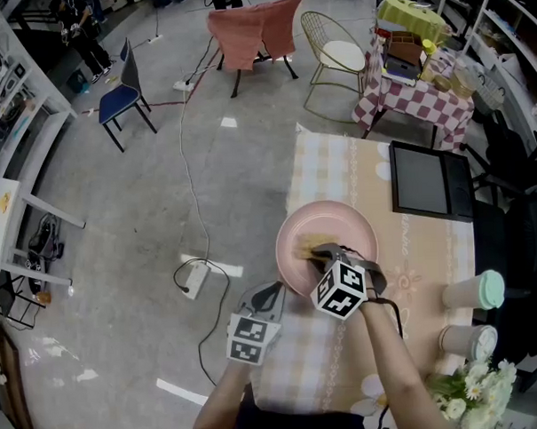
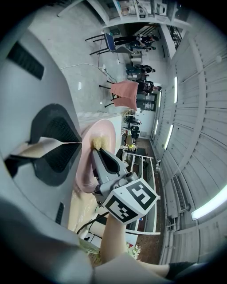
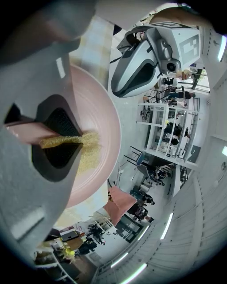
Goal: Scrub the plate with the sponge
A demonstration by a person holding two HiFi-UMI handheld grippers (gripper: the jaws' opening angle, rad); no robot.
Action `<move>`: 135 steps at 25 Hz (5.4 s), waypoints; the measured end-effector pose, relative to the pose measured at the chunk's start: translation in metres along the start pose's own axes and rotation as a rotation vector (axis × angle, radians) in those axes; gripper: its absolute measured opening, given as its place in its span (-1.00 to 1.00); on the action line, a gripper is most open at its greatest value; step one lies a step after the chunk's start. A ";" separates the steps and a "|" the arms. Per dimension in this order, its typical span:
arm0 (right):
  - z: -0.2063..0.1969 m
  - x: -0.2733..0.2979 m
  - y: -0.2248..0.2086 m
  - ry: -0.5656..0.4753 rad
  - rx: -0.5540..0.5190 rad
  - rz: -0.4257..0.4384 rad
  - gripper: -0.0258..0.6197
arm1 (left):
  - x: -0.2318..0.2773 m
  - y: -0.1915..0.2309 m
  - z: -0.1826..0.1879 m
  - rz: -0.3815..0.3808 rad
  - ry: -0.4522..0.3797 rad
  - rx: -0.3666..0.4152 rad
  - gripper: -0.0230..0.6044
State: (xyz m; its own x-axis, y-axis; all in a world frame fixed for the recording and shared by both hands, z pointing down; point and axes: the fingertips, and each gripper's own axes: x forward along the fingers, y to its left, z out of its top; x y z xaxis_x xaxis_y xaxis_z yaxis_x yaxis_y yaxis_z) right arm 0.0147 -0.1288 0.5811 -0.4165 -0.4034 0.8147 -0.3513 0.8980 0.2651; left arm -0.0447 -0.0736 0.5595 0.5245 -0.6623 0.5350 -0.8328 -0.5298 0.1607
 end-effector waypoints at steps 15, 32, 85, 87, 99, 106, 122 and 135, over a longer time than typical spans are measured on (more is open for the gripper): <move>-0.002 -0.007 0.017 0.008 0.009 0.018 -0.78 | 0.001 -0.007 0.000 -0.021 0.003 0.012 -0.87; -0.001 -0.015 0.041 0.020 0.004 0.124 -0.78 | 0.002 -0.014 -0.003 -0.027 0.009 0.014 -0.87; 0.011 -0.045 0.070 -0.157 0.315 0.582 -0.78 | 0.009 -0.024 -0.009 -0.051 0.036 0.029 -0.87; 0.014 -0.048 0.070 -0.175 0.329 0.592 -0.78 | 0.009 -0.023 -0.009 -0.051 0.034 0.027 -0.87; 0.017 -0.079 0.039 -0.224 0.287 0.470 -0.78 | 0.005 -0.022 -0.008 -0.052 0.027 0.020 -0.87; 0.024 -0.094 -0.006 -0.224 0.213 0.230 -0.78 | 0.004 -0.024 -0.001 -0.057 0.009 0.018 -0.87; 0.000 -0.043 -0.073 -0.066 -0.095 -0.159 -0.79 | 0.006 -0.021 0.013 -0.061 -0.025 0.015 -0.87; -0.012 -0.004 -0.088 0.024 -0.241 -0.209 -0.79 | 0.011 -0.026 0.013 -0.087 -0.015 0.027 -0.87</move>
State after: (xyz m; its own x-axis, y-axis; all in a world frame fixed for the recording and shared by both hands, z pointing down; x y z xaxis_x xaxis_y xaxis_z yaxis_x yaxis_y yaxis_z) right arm 0.0567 -0.2039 0.5606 -0.3356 -0.5823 0.7405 -0.2170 0.8127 0.5407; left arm -0.0145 -0.0742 0.5500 0.5973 -0.6210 0.5074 -0.7790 -0.5996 0.1832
